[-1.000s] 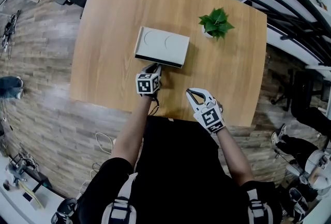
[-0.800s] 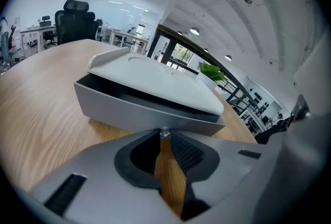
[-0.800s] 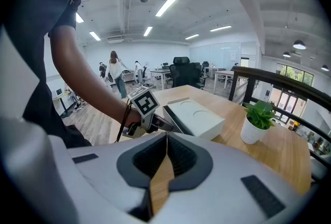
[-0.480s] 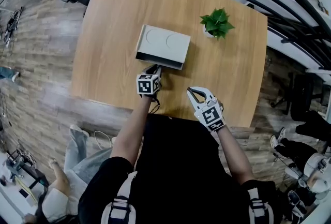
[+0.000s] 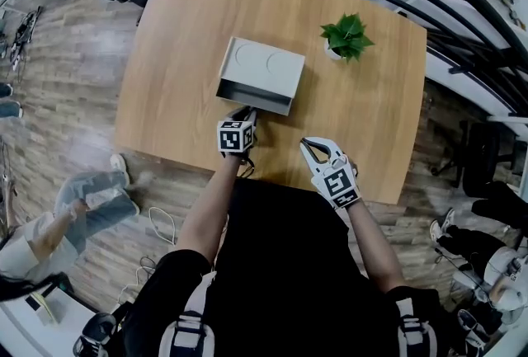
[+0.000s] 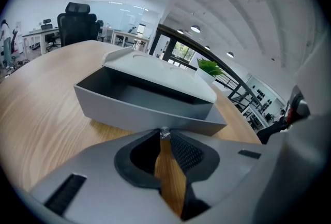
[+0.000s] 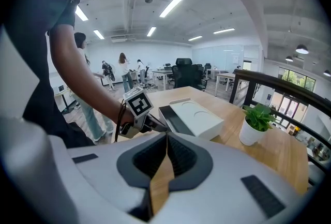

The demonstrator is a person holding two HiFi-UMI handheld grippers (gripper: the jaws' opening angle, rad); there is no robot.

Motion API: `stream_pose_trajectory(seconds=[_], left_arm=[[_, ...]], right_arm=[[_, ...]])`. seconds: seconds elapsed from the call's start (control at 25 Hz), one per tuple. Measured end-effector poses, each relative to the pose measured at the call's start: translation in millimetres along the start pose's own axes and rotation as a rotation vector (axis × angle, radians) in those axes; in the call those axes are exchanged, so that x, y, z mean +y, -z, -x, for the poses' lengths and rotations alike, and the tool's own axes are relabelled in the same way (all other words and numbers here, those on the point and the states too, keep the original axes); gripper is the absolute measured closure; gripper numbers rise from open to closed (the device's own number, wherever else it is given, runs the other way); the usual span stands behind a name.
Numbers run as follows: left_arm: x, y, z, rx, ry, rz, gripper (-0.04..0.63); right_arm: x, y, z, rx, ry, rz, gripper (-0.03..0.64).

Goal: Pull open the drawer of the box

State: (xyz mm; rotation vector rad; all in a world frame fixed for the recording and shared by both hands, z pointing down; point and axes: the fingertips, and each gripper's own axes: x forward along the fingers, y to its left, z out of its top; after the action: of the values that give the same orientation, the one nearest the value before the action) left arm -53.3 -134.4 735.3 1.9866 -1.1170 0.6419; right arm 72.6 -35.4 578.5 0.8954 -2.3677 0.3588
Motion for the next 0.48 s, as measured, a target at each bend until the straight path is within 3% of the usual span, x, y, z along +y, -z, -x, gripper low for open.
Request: stream_pose_trajectory(seconds=[0.48], left_arm=[[-1.7,17.1,13.5,0.001,-0.019,0.002,0.515]], right_arm=[[2.0,4.6,9.6,-0.011,0.006,0.014,0.592]])
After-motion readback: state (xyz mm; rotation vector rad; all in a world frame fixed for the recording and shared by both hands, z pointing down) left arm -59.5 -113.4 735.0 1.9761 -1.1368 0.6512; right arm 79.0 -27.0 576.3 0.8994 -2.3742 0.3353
